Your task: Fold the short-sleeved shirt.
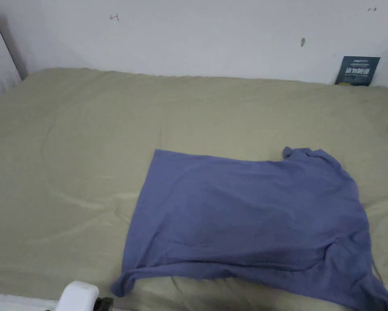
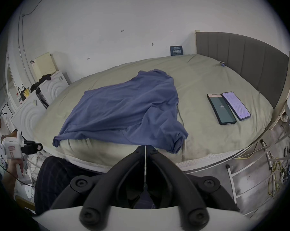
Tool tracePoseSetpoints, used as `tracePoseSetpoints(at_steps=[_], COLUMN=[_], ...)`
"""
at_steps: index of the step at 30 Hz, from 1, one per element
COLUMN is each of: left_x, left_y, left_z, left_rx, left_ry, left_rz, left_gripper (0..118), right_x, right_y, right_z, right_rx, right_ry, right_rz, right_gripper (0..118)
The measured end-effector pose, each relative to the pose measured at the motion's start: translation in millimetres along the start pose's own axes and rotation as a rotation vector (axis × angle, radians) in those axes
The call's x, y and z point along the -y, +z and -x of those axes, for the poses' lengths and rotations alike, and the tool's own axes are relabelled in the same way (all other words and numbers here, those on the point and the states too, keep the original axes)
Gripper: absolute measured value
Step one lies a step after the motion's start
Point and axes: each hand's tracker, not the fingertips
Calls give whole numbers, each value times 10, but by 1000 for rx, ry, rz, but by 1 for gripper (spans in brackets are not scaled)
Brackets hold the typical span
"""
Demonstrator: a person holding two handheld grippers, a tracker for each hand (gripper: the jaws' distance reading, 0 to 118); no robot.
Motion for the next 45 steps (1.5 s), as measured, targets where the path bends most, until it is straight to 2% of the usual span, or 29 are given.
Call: tracePoseSetpoints(at_steps=[1,2,3,4,5,9,11,12,14,15,16,17,18,19,20,22,23,25,27,28,29,30,31,35,38,41,45], left_x=[-12,-49,-87,-139,-165,-268,-286,-301,-318,-326,-333,-346,-358,-366,-362,-360,-363,-386,-411,-421,-444,-458,-471,-566,-690,-941,-1379], left_y=[-51,-140,-201,-294,-399,-679,-826,-873,-928,-932,-960,-958,-973,-968,-951,-963,-945,-915,-879,-865,-855,-839,-808,-619,-410,-231,-253], left_z=[24,66,103,159,200,219,186,170,136,111,61,2,-12,-8,1,68,75,98,90,81,77,76,74,87,97,119,92], left_rx=[-20,-43,-43,-34,-16,-2,1,6,27,33,30,-8,-2,6,8,29,36,32,32,32,30,30,32,33,31,42,34], left_ry=[-23,-36,-34,-26,-15,-30,-56,-61,-52,-48,-52,-100,-105,-94,-90,-69,-58,-55,-48,-50,-53,-57,-64,-92,-169,-188,-264], left_rz=[0,-2,-6,4,39,58,79,88,77,67,64,71,97,95,93,98,98,96,89,88,88,88,84,61,58,40,19], left_gripper=[0,14,48,92,98,97,90,78,65,47,7,2,2,1,2,1,1,1,1,1,1,1,1,0,0,0,0], right_x=[4,-2,-11,-23,-34,-91,-118,-128,-144,-153,-168,-187,-203,-224,-262,-308,-314,-351,-376,-392,-405,-413,-416,-473,-626,-904,-1434], right_y=[-30,-76,-104,-131,-152,-228,-270,-288,-345,-378,-431,-495,-561,-642,-758,-1011,-1101,-1207,-1327,-1348,-1327,-1287,-1260,-955,-686,-469,-461], right_z=[5,-3,-10,-17,-21,-22,-40,-47,-88,-101,-118,-137,-165,-195,-242,-352,-381,-395,-442,-466,-486,-500,-522,-528,-534,-525,-526], right_rx=[4,11,14,17,20,51,64,74,91,101,117,139,152,151,147,136,147,194,218,198,162,145,97,53,62,32,-8], right_ry=[9,14,13,9,4,9,13,13,18,23,38,62,80,93,113,143,165,237,229,208,153,118,76,37,57,82,104], right_rz=[10,17,24,31,37,56,69,75,88,94,104,119,129,141,189,302,317,291,328,355,335,309,310,273,264,261,258], right_gripper=[3,3,3,3,3,3,3,3,3,3,3,3,4,10,33,113,118,118,117,105,69,16,4,4,4,4,4])
